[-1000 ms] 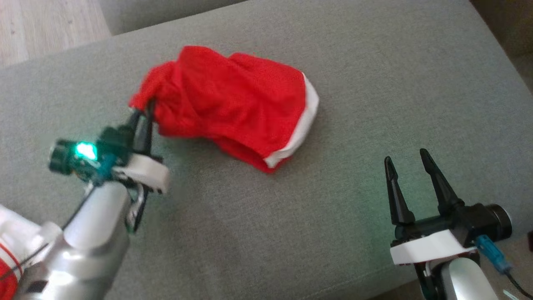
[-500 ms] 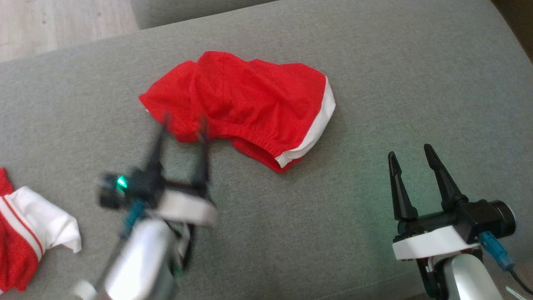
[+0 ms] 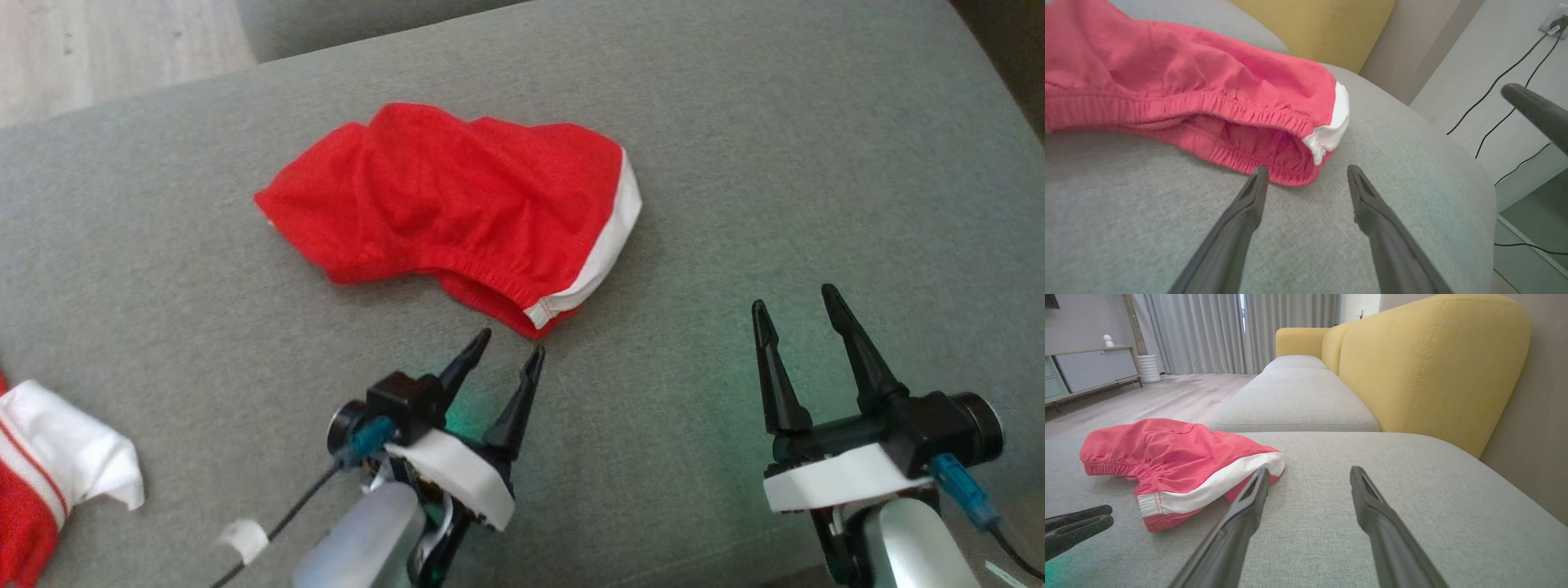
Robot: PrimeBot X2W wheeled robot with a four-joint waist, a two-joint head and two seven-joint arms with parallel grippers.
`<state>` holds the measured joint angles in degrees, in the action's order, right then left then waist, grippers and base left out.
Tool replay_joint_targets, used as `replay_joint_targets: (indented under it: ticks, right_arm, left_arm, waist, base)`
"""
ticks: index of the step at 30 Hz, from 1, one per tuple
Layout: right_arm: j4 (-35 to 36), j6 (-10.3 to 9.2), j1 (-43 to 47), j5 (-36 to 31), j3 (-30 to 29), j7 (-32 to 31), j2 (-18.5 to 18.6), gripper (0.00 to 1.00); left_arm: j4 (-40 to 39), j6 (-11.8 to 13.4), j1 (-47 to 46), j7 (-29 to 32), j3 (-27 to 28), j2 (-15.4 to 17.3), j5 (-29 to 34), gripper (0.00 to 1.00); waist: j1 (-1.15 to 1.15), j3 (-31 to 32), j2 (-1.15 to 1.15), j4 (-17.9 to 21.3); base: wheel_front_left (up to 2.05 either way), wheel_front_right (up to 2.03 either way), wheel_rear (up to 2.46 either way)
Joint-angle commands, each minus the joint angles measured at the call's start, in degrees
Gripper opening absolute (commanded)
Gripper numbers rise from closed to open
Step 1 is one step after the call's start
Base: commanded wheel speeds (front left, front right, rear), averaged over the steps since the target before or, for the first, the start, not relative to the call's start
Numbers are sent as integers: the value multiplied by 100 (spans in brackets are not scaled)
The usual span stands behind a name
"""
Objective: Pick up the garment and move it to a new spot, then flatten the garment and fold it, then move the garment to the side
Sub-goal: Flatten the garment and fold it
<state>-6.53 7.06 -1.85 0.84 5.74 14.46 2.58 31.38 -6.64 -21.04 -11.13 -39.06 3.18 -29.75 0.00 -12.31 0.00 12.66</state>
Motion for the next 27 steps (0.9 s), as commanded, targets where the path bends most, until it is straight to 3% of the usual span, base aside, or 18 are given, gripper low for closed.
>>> replay_joint_targets:
  ticks: [1,8,17,20,27]
  right_arm:
    - [156,43,-172,-12,136,54,30,100]
    - [151,43,-166,78,169,54,30,100]
    - [143,43,-183,112,190,54,30,100]
    - [132,43,-186,111,199,54,30,100]
    - [90,43,-134,81,190,54,30,100]
  left_arm:
    - [3,-30,-249,-6,97,-22,-103,100]
    - [385,-37,-552,-47,-182,-28,-640,100]
    - [636,0,-852,-218,-435,-29,-896,99]
    - [666,13,-945,-293,-491,-30,-915,0]
    - [602,25,-1099,-376,-579,-30,-751,0]
  waist:
    - [0,-23,0,97]
    - [0,-73,0,316]
    - [0,-121,0,428]
    - [0,-114,0,452]
    - [0,11,0,472]
  base:
    - [0,0,0]
    - [0,0,0]
    - [0,0,0]
    - [0,0,0]
    - [0,0,0]
